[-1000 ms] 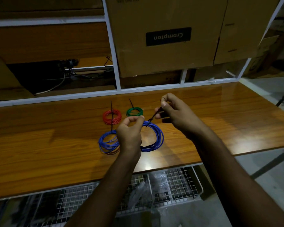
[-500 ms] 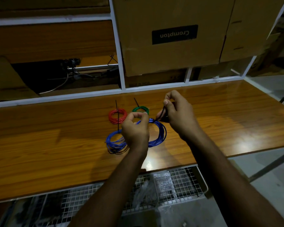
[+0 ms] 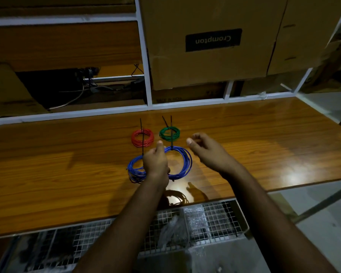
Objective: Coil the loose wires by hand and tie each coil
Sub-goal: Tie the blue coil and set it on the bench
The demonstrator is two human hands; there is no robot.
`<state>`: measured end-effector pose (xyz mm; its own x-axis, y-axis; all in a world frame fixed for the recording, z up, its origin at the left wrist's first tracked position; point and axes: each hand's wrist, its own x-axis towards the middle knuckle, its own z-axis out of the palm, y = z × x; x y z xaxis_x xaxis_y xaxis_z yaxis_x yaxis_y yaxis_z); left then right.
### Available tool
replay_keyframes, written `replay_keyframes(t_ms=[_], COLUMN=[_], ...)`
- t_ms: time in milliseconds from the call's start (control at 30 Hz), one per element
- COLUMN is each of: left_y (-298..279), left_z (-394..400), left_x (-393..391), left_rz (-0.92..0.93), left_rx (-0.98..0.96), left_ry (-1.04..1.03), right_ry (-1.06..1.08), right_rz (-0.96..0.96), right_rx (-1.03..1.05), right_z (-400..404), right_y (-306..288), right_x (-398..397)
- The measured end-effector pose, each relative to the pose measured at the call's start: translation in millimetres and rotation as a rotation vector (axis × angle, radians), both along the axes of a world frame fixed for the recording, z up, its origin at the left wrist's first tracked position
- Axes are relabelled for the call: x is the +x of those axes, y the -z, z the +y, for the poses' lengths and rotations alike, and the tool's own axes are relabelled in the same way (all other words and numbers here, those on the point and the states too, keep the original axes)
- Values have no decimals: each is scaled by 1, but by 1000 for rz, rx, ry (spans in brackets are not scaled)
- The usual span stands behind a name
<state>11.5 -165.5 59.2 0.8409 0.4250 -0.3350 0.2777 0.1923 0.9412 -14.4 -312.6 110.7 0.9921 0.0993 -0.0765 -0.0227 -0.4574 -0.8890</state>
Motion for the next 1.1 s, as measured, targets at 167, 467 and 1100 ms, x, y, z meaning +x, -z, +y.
replay_keyframes(t_ms=[167,467,1100], left_y=[7,65,86], left_z=[5,1,-7], left_x=[3,-12,13], left_rz=[100,-1,-21], left_rx=[-500,71,973], left_ry=[170,348,334], right_ry=[-65,105,232], right_rz=[350,417,-67], right_rx=[242,404,-427], right_z=[4,1,-2], right_y=[39,94,129], right_x=[-1,32,65])
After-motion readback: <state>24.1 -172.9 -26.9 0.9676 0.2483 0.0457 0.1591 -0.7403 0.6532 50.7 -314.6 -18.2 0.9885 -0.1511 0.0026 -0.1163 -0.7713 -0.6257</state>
